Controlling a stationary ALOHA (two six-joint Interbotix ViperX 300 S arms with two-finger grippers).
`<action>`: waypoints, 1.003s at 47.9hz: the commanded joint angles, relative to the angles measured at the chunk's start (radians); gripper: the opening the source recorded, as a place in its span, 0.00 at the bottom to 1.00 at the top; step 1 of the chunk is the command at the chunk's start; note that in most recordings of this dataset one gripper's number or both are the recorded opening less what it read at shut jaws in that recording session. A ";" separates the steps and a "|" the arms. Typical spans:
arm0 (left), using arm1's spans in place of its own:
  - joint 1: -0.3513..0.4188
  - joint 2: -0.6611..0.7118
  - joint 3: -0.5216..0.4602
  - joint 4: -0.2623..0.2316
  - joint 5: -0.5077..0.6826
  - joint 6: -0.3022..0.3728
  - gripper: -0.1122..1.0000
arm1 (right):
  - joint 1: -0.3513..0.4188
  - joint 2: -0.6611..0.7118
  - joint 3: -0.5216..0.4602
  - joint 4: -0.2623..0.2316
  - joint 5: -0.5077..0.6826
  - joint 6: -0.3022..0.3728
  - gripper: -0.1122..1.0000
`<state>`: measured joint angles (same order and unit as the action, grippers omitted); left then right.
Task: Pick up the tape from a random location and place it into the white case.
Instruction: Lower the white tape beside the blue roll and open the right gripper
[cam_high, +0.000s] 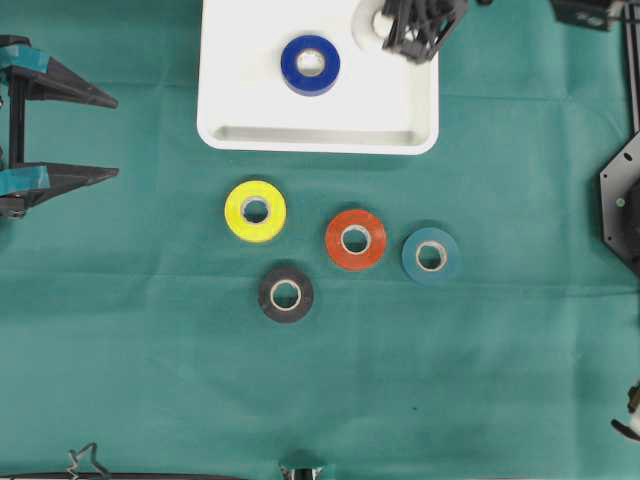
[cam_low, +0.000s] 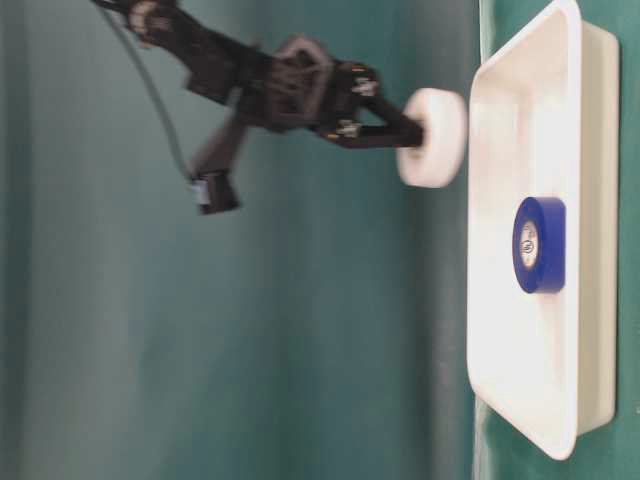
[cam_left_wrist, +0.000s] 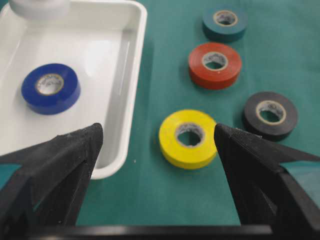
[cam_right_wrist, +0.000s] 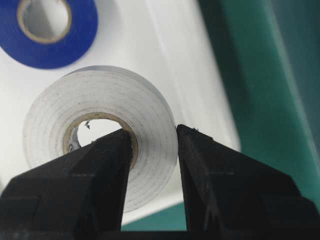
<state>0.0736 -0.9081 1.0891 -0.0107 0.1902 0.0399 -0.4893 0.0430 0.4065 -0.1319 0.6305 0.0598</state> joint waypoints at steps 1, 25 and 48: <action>0.003 0.003 -0.012 -0.002 -0.005 0.000 0.98 | 0.000 0.014 0.003 0.003 -0.040 0.002 0.37; 0.002 0.003 -0.012 -0.002 -0.006 0.000 0.98 | 0.002 0.094 0.029 0.003 -0.106 0.000 0.37; 0.002 0.003 -0.012 -0.002 -0.006 0.000 0.98 | 0.002 0.094 0.026 0.003 -0.103 -0.008 0.37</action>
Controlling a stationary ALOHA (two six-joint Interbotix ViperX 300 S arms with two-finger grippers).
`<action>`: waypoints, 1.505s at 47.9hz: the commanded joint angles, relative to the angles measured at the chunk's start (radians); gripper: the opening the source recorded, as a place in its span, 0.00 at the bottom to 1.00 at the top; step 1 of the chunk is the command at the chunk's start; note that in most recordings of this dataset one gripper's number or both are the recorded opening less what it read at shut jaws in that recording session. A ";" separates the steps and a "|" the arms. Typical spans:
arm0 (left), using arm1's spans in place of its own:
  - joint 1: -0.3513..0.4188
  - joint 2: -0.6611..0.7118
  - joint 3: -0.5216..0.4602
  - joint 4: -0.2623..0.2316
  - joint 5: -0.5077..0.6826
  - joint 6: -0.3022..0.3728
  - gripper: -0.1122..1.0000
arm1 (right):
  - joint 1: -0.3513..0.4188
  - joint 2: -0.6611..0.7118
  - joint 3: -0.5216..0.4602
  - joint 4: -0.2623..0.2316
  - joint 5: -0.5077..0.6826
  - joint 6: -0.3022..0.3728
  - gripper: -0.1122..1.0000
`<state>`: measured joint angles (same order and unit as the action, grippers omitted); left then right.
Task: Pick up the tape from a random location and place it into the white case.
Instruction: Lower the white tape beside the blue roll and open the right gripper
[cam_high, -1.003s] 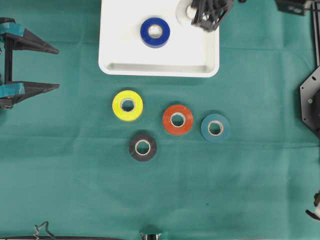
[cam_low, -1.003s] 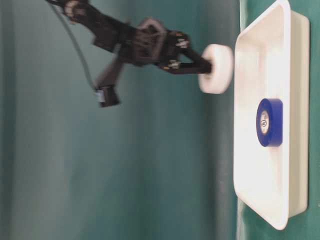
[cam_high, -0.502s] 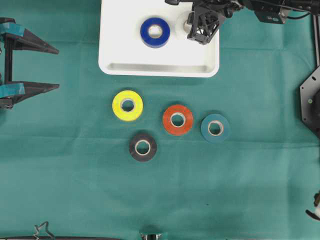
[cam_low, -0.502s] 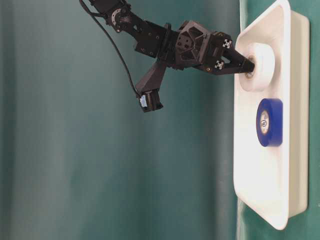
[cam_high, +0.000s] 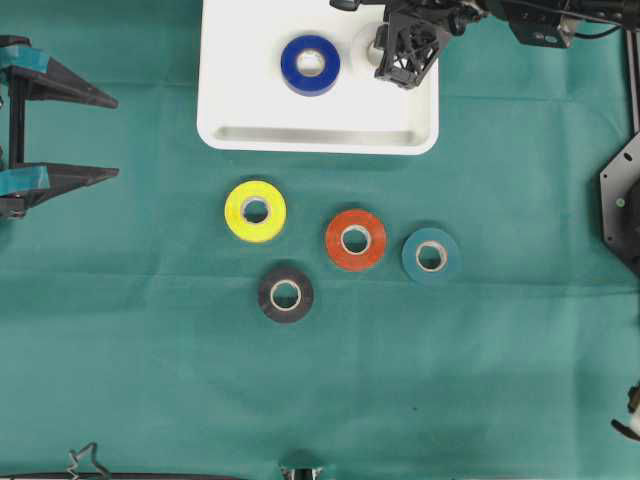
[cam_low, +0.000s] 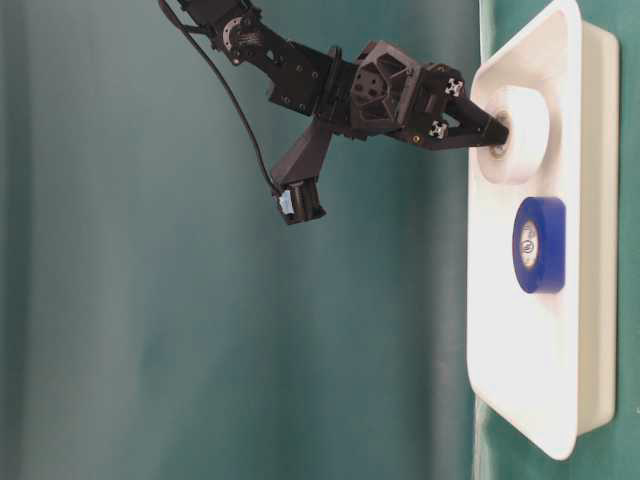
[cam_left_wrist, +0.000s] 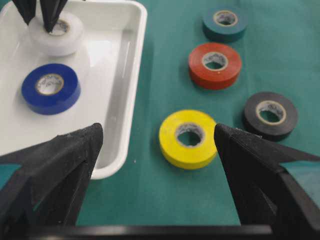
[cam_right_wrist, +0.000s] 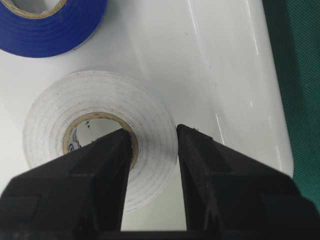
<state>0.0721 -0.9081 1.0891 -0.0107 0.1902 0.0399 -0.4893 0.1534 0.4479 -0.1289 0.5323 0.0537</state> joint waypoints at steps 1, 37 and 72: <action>0.003 0.003 -0.012 -0.002 -0.005 0.000 0.98 | 0.002 -0.018 -0.015 0.000 -0.005 -0.003 0.37; 0.005 0.003 -0.014 -0.002 -0.005 0.000 0.98 | 0.003 -0.051 -0.023 -0.009 0.009 0.000 0.86; 0.003 0.003 -0.014 -0.002 -0.005 0.000 0.98 | 0.041 -0.275 -0.152 -0.011 0.287 -0.009 0.86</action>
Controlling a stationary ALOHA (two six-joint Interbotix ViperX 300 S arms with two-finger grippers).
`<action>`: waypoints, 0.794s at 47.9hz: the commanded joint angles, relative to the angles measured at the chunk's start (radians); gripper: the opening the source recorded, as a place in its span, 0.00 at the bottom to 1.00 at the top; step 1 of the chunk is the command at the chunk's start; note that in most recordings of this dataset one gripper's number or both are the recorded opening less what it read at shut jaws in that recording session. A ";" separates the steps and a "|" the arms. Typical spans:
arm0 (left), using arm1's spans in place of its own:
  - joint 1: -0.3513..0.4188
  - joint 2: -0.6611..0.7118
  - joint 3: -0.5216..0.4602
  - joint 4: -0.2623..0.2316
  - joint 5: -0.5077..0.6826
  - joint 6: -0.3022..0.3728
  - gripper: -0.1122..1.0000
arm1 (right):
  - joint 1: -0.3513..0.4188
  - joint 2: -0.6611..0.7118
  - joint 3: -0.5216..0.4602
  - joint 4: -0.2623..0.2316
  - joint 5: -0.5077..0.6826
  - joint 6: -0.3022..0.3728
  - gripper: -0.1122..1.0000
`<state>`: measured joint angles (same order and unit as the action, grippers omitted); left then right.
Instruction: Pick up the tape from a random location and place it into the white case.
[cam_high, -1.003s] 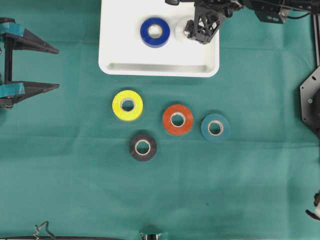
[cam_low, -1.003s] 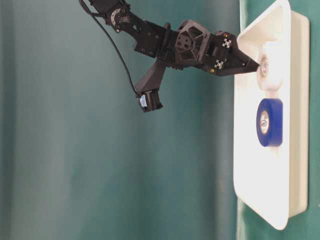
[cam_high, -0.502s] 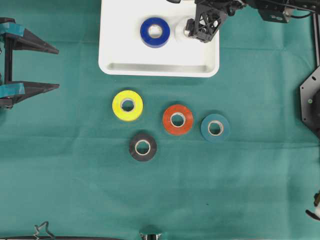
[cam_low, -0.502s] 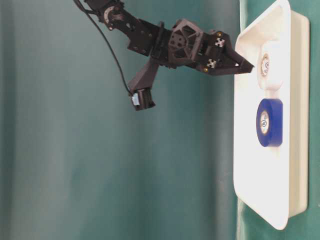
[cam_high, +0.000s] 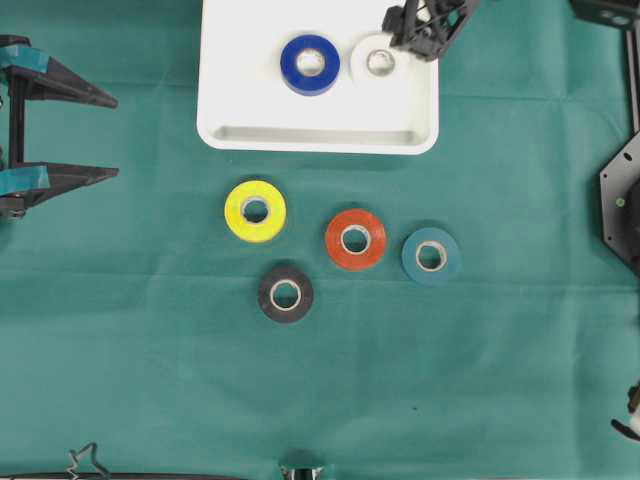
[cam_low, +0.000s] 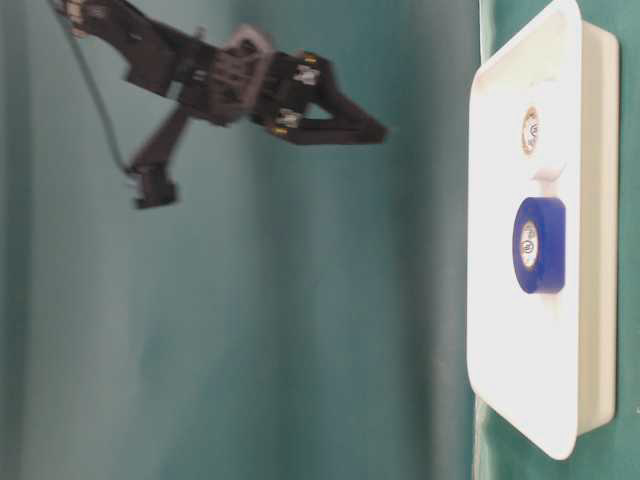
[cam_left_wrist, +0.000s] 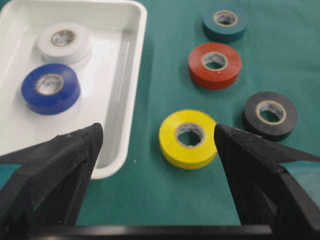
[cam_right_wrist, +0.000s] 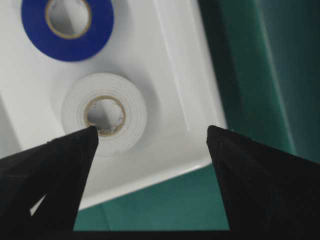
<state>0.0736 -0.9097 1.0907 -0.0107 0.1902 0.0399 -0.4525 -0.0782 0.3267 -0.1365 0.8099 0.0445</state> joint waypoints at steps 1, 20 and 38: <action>0.002 0.005 -0.015 -0.002 -0.005 0.000 0.98 | 0.005 -0.048 -0.031 -0.005 0.008 0.000 0.86; 0.002 0.005 -0.014 -0.002 -0.005 0.000 0.98 | 0.086 -0.049 -0.026 0.000 0.003 0.012 0.86; 0.017 0.005 -0.015 -0.002 -0.006 0.000 0.98 | 0.322 -0.055 -0.031 -0.002 -0.086 0.061 0.85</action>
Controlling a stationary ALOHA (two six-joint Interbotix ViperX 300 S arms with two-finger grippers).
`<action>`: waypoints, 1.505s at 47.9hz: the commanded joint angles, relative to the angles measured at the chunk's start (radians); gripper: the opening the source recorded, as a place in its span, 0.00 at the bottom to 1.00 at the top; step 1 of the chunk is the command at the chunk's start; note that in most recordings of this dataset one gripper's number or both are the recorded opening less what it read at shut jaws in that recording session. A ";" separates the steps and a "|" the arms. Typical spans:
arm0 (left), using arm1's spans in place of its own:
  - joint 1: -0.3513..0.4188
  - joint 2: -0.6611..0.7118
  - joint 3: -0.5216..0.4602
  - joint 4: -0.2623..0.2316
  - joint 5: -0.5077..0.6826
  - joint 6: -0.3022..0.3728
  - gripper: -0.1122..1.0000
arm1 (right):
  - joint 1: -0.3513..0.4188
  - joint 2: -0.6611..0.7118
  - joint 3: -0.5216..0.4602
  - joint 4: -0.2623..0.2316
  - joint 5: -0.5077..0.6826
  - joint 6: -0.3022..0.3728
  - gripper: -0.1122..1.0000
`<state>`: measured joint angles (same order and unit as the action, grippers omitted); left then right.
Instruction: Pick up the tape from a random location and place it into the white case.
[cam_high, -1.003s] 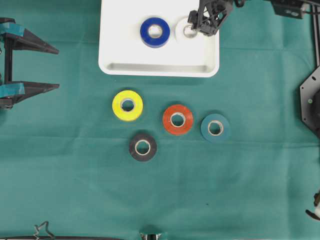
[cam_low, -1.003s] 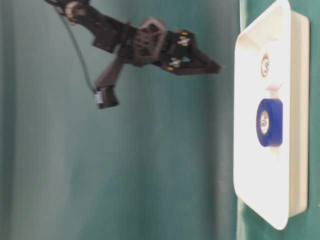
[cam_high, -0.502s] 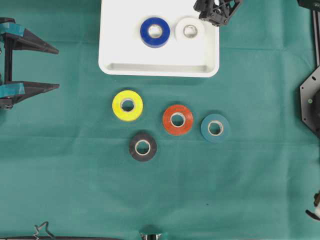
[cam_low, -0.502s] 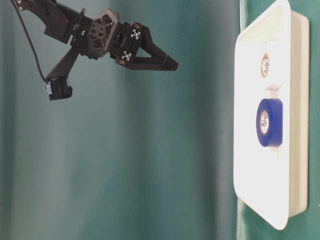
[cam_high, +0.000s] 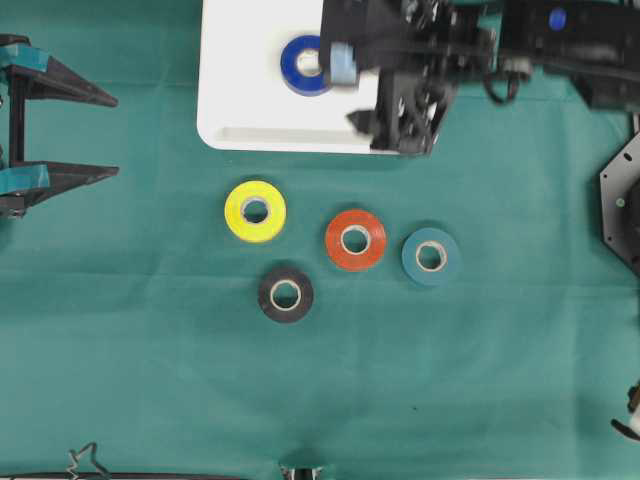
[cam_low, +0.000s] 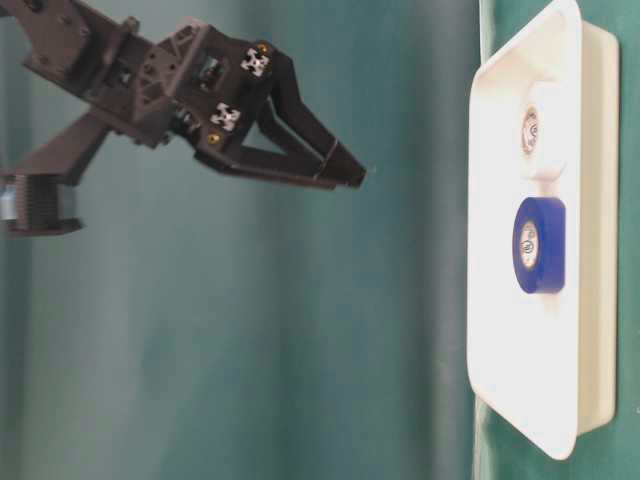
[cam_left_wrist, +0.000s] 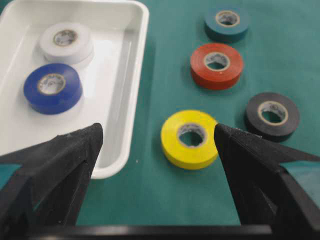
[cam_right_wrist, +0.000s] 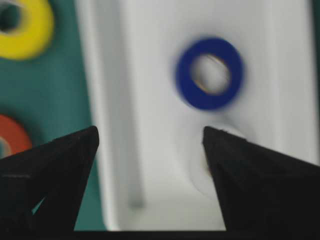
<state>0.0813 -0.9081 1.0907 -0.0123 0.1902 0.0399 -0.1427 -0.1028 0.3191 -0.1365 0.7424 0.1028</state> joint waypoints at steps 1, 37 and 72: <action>0.009 0.003 -0.015 0.000 -0.006 0.000 0.98 | 0.012 -0.031 -0.021 -0.002 -0.018 0.003 0.85; 0.011 0.000 -0.014 0.000 -0.005 0.000 0.98 | 0.023 -0.545 0.360 0.011 -0.186 0.034 0.85; 0.011 -0.005 -0.012 0.000 -0.005 0.000 0.98 | 0.023 -0.900 0.738 0.021 -0.322 0.066 0.85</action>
<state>0.0890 -0.9158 1.0907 -0.0107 0.1902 0.0399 -0.1212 -0.9971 1.0492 -0.1227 0.4479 0.1672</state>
